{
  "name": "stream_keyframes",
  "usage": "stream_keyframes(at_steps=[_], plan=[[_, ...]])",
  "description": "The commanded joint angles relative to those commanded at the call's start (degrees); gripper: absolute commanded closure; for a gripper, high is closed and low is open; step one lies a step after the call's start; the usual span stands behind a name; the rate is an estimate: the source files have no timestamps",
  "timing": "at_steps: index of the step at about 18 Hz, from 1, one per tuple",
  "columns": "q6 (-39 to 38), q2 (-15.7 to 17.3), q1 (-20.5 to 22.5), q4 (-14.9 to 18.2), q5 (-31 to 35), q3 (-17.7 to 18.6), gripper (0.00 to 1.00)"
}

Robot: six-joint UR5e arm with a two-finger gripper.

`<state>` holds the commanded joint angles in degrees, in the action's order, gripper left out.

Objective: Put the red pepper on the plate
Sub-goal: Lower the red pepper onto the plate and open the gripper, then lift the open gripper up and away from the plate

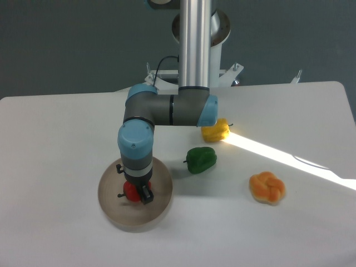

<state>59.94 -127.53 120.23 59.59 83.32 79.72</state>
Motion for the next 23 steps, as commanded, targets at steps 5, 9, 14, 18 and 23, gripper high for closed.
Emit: stream_keyframes(at_steps=[5, 9, 14, 18, 23], plan=[[0.0, -0.2, -0.1, 0.0, 0.1, 0.0, 0.4], [0.1, 0.3, 0.0, 0.0, 0.1, -0.2, 0.0], [0.1, 1.0, 0.4, 0.1, 0.0, -0.3, 0.0], [0.7, 1.8, 0.6, 0.3, 0.0, -0.7, 0.0], [4.9, 4.3, 3.2, 3.5, 0.7, -0.8, 0.0]])
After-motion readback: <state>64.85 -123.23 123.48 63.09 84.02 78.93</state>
